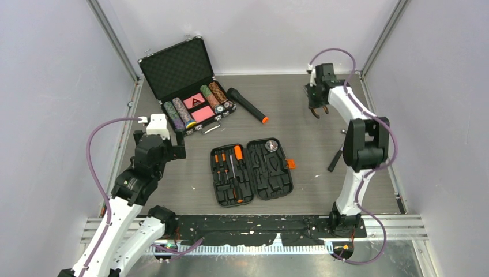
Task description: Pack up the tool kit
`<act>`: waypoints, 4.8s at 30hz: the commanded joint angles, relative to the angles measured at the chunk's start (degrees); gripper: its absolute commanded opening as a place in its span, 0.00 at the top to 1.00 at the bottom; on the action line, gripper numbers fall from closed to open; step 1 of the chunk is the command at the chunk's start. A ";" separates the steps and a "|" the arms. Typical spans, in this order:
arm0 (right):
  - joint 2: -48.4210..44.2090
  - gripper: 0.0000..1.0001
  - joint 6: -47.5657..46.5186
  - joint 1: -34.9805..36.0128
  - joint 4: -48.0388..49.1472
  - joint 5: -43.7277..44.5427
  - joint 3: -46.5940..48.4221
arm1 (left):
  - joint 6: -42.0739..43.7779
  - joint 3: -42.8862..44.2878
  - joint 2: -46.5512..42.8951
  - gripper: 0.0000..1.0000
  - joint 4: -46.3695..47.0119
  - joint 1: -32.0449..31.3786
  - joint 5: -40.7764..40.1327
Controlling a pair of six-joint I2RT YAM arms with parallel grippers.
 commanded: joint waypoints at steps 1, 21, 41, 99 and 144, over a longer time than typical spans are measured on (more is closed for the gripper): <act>-16.19 0.94 -7.21 6.47 6.82 -0.53 -5.10 | 1.04 -0.69 -2.20 0.01 4.29 -0.22 3.05; -52.58 0.95 -28.92 43.56 0.98 -11.06 -30.45 | -4.59 -0.40 -2.44 0.01 10.41 -0.22 36.75; -52.41 0.95 -37.79 57.22 -6.68 3.73 -30.93 | -18.93 4.37 14.51 0.09 14.19 -11.73 57.91; -65.13 0.26 -23.55 55.05 9.63 8.77 -38.96 | -4.86 -1.23 22.61 1.00 28.95 -21.84 52.16; -70.47 0.20 32.95 18.35 8.19 -2.29 -62.15 | 2.58 30.24 57.74 1.00 0.64 -48.08 -6.72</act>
